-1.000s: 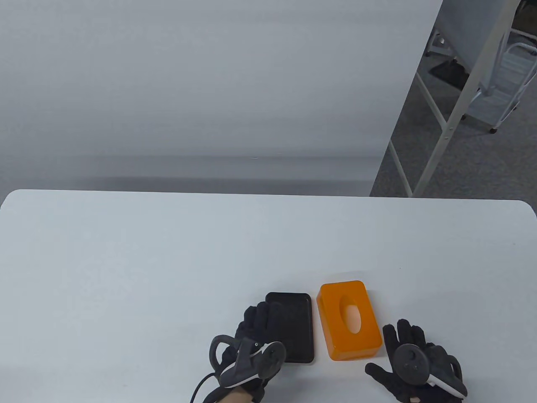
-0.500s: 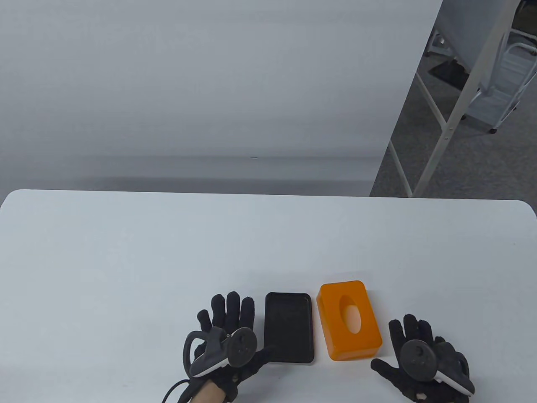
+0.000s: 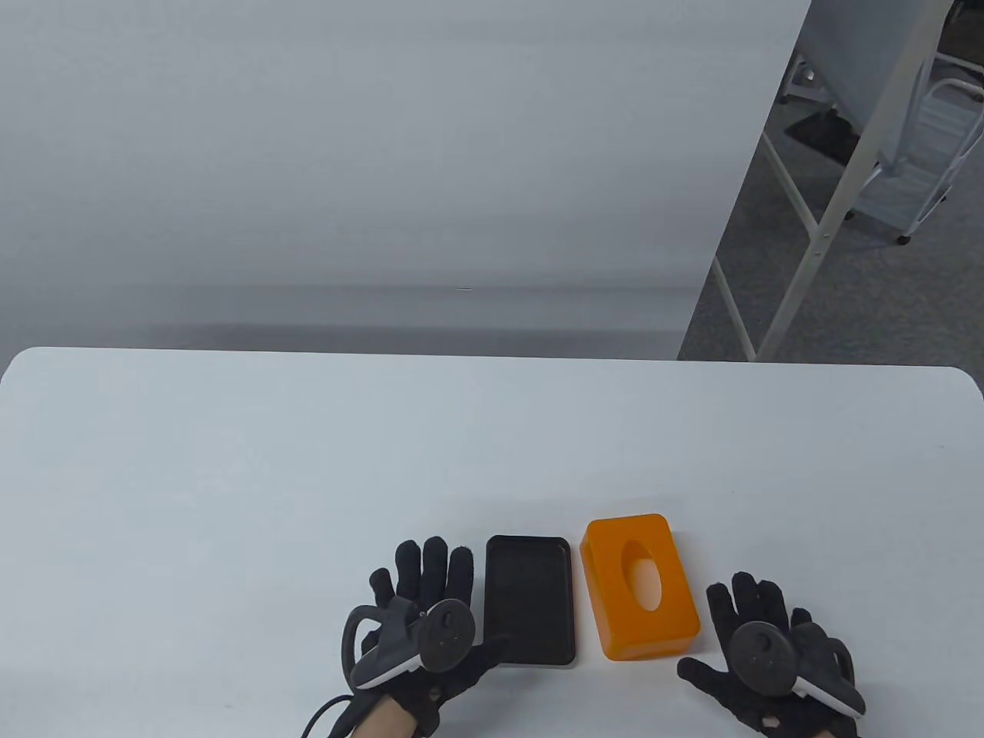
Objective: Separate tissue box from tissue box base
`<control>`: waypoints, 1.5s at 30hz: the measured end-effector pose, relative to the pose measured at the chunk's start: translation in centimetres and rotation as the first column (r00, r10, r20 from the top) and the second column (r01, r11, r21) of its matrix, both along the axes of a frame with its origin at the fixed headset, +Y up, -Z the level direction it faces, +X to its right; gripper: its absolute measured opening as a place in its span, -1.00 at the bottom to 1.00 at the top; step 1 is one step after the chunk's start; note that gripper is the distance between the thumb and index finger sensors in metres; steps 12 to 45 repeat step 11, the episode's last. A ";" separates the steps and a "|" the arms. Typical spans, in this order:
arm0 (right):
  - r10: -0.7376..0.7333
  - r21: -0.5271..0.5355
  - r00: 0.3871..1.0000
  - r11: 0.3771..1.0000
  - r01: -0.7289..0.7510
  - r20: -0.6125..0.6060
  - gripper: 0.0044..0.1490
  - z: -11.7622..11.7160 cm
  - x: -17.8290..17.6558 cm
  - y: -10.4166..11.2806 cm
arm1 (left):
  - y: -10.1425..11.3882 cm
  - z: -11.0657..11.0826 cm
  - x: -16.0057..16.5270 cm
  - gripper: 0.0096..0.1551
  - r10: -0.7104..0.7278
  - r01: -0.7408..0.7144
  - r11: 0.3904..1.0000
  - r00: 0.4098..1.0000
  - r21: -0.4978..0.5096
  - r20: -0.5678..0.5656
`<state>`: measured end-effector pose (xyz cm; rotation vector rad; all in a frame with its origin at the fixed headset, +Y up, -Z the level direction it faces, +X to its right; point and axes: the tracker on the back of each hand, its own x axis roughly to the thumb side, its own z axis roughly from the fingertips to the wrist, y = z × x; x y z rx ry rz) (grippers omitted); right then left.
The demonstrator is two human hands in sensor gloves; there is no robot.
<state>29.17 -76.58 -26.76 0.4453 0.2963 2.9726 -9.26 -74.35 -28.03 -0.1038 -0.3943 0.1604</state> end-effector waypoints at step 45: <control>-0.005 -0.021 1.000 1.000 0.005 0.005 0.30 0.3 0.0 0.0 | -0.2 -0.3 -0.4 0.36 0.012 -0.012 1.000 1.000 -0.008 -0.017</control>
